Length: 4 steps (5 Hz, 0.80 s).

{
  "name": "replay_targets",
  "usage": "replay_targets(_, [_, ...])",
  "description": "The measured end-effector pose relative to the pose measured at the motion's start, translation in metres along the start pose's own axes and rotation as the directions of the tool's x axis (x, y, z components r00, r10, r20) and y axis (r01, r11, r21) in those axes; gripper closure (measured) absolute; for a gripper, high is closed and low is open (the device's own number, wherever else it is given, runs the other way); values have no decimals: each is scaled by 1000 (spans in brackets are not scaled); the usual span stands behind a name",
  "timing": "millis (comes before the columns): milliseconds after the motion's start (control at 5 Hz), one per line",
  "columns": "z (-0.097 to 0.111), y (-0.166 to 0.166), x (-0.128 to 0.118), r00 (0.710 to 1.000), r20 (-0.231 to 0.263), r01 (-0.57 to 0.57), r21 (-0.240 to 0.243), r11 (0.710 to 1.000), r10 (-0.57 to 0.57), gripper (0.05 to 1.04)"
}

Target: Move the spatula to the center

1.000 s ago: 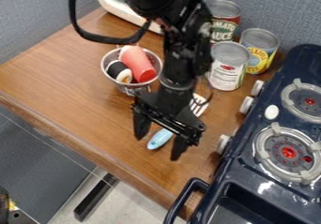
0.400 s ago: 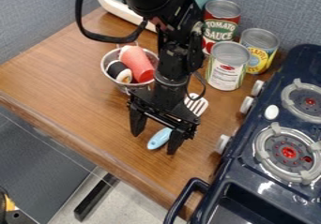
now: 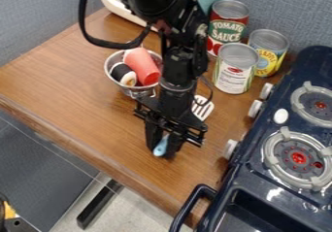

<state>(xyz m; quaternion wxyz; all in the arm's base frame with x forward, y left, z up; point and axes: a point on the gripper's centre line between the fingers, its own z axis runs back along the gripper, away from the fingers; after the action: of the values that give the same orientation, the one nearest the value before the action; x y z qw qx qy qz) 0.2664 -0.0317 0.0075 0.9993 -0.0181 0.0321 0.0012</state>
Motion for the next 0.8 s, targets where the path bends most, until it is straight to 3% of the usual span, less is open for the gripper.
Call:
replay_targets(200, [0,2,0,1000,-1,12,-8,1000,-12,782])
replay_targets(400, [0,7,-5,999,-32,10,-35,999,-11,782])
replay_targets(800, [10,13,-10,997,-33,68,-106,992,-72,782])
